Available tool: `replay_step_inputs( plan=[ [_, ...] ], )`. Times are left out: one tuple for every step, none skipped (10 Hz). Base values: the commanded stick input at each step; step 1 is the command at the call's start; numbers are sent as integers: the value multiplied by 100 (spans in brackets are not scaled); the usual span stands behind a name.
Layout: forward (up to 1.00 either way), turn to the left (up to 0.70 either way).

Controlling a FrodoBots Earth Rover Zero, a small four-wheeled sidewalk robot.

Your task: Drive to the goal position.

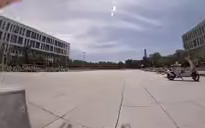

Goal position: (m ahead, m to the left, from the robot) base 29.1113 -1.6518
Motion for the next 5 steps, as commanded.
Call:
replay_step_inputs(
  plan=[
    [70,-33],
    [70,0],
    [70,0],
    [70,0],
    [70,0]
  ],
)
